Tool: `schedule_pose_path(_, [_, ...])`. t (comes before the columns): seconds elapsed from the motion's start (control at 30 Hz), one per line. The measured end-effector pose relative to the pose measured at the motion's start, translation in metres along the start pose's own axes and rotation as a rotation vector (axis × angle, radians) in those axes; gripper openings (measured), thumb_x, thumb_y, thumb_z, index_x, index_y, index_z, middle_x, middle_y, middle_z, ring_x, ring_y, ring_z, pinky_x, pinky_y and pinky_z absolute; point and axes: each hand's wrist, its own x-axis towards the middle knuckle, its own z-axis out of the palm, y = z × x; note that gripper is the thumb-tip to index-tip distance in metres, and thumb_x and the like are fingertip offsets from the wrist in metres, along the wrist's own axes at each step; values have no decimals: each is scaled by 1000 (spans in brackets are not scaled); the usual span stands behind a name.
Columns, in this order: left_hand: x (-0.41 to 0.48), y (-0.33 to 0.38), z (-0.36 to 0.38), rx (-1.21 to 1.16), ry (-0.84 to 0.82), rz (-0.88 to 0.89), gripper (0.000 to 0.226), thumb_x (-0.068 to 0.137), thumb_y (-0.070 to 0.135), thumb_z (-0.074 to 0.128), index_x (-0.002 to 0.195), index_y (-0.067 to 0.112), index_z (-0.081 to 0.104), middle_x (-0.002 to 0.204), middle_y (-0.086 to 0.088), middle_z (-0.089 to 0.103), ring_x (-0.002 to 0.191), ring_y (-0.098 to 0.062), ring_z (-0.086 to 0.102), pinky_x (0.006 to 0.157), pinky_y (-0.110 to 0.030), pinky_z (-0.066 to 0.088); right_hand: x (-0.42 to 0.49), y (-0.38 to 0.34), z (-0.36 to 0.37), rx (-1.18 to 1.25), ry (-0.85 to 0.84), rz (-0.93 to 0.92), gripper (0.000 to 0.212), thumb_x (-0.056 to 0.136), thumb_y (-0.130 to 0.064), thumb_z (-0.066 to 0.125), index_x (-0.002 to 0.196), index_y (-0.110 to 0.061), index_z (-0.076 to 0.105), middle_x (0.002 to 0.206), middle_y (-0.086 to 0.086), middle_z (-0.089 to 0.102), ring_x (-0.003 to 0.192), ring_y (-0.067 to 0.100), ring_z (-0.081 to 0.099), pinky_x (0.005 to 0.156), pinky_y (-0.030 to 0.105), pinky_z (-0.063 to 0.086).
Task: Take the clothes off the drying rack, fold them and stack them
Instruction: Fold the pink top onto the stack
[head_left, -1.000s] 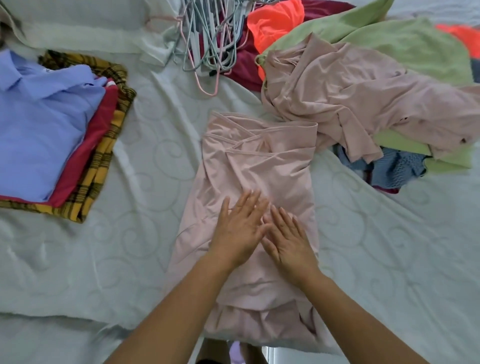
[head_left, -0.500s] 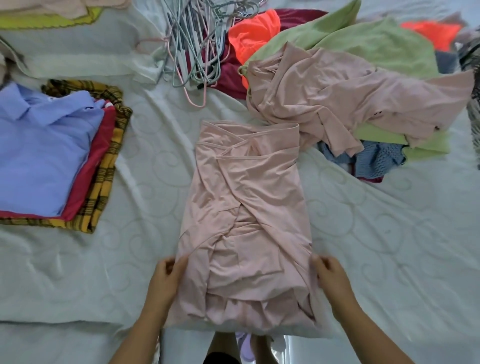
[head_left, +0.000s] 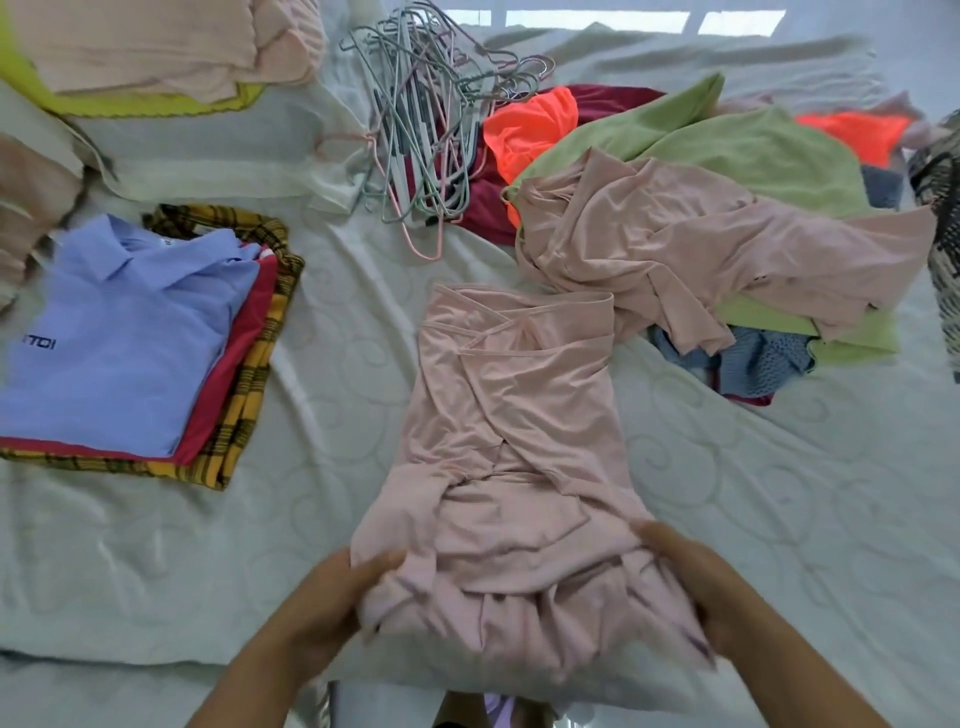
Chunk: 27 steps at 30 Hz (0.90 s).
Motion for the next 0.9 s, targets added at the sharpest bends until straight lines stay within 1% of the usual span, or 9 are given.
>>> schedule_pose_path(0.1, [22,75,16,-41,0,78,21,76,19,61,82,5,74,91,-18,71,63,-18,69,50,-25,56,10,-68,10,0,-6,0,27,95,-9,47,82,12,58,85,26,60,66,15,69,67,22,55])
schedule_pose_path(0.17, [51,127,22,-62,-23,119,44,92,34,44,79,6,74,81,-12,72,58,-13,68,45,-21,53,22,-118,15,118,-50,37,33,81,-28,69,90,4,66,86,18,67,75,22,69,69,27,56])
schedule_pose_path(0.27, [95,179,18,-154,25,294,55,95,51,28,95,7,62,83,-7,73,73,-14,71,59,-22,57,50,-156,5,466,-79,-165,57,93,-57,35,107,-5,56,96,10,66,90,19,63,77,29,49])
schedule_pose_path(0.33, [120,176,10,-148,169,342,38,97,43,37,89,10,56,83,-7,70,71,-12,70,63,-23,56,73,-150,-2,528,49,-235,50,97,-50,31,111,-7,51,99,9,62,91,18,59,78,28,47])
schedule_pose_path(0.47, [158,108,-6,332,424,218,27,90,33,57,96,7,60,106,-17,64,86,-23,61,72,-31,47,99,-100,9,16,370,-341,36,88,-41,59,93,-6,59,93,10,57,79,19,54,62,26,41])
schedule_pose_path(0.57, [162,93,3,411,379,221,48,87,44,59,115,5,57,112,-7,62,98,-21,57,68,-22,43,100,-80,21,-49,383,-365,64,74,-53,68,113,-4,56,109,7,59,97,22,56,75,31,44])
schedule_pose_path(0.7, [168,108,14,362,317,188,43,84,44,63,110,11,54,98,4,61,86,-10,58,64,-19,43,103,-88,31,-4,321,-323,49,85,-46,60,114,-8,52,112,2,52,102,20,48,85,34,39])
schedule_pose_path(0.8, [171,123,12,238,239,105,58,76,43,73,118,9,54,111,-3,64,94,-19,63,75,-30,52,107,-103,31,-8,228,-240,61,79,-52,63,117,-6,54,117,5,54,110,26,51,97,42,43])
schedule_pose_path(0.9, [162,128,11,186,179,40,46,80,31,70,118,9,56,106,-5,67,92,-21,64,74,-31,52,108,-108,32,63,162,-149,69,77,-46,69,128,-3,52,124,9,57,113,29,53,102,44,41])
